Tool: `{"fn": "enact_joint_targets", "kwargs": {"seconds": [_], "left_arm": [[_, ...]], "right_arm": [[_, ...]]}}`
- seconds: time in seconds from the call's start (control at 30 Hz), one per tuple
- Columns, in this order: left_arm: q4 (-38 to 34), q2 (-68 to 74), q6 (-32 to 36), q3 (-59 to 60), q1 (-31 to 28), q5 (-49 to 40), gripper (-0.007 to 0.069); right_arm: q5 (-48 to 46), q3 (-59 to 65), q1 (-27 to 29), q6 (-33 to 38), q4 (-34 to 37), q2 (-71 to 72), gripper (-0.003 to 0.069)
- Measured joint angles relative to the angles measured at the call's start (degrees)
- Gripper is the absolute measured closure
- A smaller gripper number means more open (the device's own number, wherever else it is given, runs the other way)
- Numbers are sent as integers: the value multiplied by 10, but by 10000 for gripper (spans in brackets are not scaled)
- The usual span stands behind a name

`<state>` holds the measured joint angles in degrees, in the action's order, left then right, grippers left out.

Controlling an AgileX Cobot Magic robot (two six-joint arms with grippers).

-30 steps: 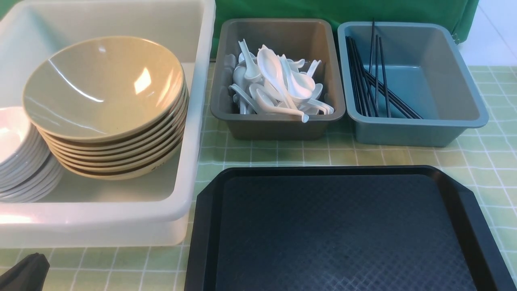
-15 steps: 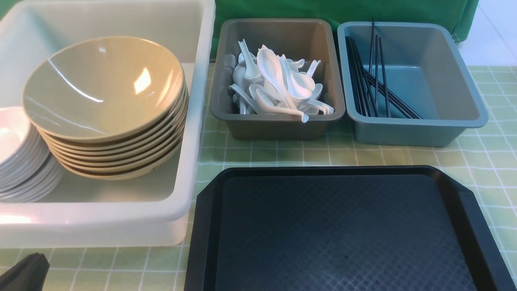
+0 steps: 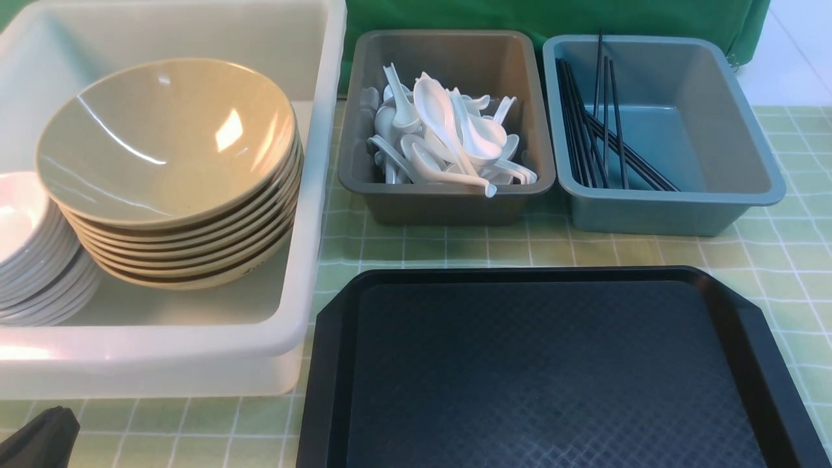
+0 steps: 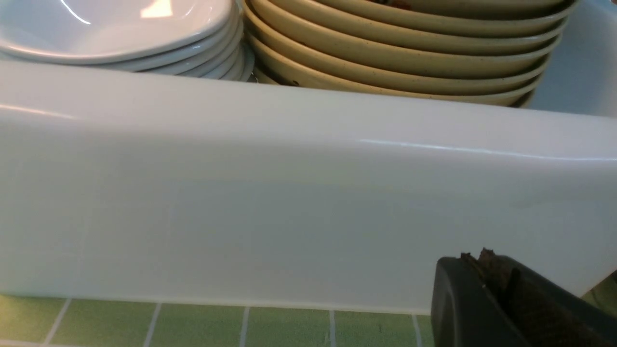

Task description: On green table put chopsticks spoon bowls plates into blue grey white boxes.

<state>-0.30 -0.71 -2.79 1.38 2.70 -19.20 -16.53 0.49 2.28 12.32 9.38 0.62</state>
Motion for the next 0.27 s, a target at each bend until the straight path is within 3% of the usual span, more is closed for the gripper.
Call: {"fn": "enact_joint_targets", "kwargs": {"seconds": [0.27], "left_arm": [[0, 0, 0, 0, 0, 0, 626]], "right_arm": [[0, 0, 0, 0, 0, 0, 505]]}}
